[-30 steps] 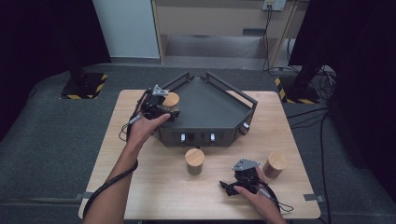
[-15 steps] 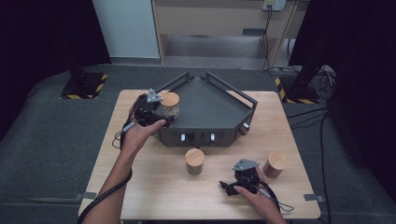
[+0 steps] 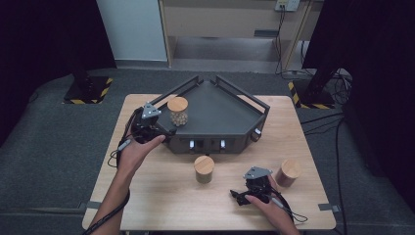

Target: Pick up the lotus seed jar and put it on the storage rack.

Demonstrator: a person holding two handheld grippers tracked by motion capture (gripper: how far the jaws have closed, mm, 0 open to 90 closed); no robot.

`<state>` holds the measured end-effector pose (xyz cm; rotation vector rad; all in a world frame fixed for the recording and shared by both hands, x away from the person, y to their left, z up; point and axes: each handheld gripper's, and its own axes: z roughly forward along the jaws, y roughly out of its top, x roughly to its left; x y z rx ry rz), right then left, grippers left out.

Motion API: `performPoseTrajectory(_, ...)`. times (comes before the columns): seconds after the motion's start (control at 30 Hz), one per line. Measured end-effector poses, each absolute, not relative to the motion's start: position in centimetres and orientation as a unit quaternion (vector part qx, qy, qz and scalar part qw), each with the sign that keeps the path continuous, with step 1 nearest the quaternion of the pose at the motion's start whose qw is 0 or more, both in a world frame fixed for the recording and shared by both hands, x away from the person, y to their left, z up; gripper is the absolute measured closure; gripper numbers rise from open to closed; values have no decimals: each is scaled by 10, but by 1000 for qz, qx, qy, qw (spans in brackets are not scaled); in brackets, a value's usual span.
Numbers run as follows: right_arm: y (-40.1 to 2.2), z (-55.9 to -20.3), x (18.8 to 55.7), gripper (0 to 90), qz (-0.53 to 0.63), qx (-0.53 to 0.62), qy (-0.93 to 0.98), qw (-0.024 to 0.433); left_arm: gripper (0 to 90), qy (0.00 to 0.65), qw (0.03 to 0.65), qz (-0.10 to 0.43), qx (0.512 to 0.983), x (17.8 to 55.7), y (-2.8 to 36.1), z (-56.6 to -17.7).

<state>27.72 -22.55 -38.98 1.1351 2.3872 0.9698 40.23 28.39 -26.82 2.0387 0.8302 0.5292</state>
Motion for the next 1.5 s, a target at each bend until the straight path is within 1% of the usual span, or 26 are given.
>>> performPoseTrajectory(1.03, -225, -390, 276, 20, 339, 400, 835, 164, 29, 359, 425, 186, 810, 351, 322, -315)
performPoseTrajectory(1.5, -225, -390, 276, 20, 339, 401, 835, 164, 28, 377, 409, 175, 812, 342, 329, -336)
